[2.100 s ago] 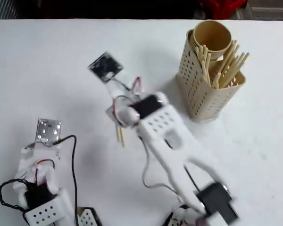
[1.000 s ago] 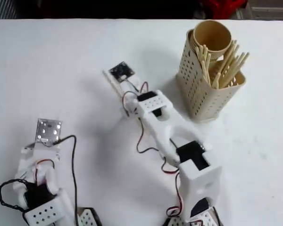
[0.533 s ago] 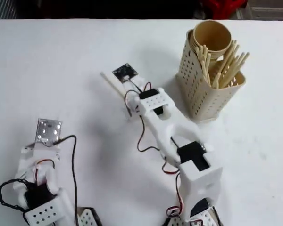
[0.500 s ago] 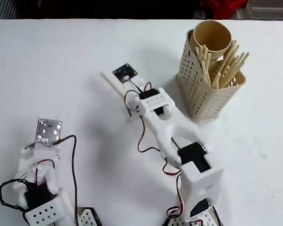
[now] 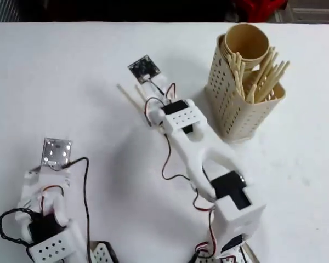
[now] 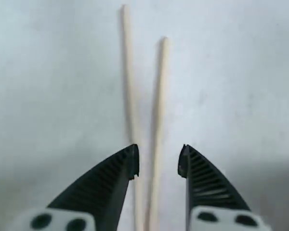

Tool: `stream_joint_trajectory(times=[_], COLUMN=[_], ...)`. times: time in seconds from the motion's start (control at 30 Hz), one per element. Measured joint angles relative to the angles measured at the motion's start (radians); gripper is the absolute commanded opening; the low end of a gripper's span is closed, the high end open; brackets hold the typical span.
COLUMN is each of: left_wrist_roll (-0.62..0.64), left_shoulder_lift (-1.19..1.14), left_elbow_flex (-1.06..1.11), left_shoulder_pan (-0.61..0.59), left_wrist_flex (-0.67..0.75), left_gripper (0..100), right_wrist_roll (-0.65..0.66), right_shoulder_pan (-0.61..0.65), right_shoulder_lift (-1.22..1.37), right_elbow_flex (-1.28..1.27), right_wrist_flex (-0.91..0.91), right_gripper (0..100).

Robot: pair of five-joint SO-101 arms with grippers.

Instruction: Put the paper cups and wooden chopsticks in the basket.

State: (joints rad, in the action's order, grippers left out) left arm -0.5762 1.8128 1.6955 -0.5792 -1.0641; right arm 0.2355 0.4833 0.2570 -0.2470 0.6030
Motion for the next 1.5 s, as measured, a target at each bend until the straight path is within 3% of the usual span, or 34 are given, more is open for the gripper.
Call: stream_joint_trajectory(times=[0.33,0.5,0.87,1.03,1.3,1.5], left_wrist_roll=[0.0,0.0,0.0,0.0,0.0,0.0], left_shoulder_lift=[0.0,0.0,0.0,0.0,0.0,0.0], left_elbow_flex=[0.0,0.0,0.0,0.0,0.0,0.0], left_shoulder_pan=[0.0,0.0,0.0,0.0,0.0,0.0], left_wrist_flex=[0.0,0.0,0.0,0.0,0.0,0.0], left_gripper=[14,14,14,14,14,14], right_wrist_roll=[0.0,0.002,-0.008,-0.173,-0.176,-0.123], right_shoulder_pan=[-0.012,-0.06,-0.095,-0.052,-0.02,-0.049], right_shoulder_lift=[0.16,0.209,0.207,0.086,-0.304,-0.792], right_elbow_flex=[0.018,0.115,0.253,0.253,0.252,0.252], right_wrist_flex=[-0.063,0.066,0.451,0.58,0.738,0.706], right_gripper=[13.8,0.9,1.6,1.6,1.6,1.6])
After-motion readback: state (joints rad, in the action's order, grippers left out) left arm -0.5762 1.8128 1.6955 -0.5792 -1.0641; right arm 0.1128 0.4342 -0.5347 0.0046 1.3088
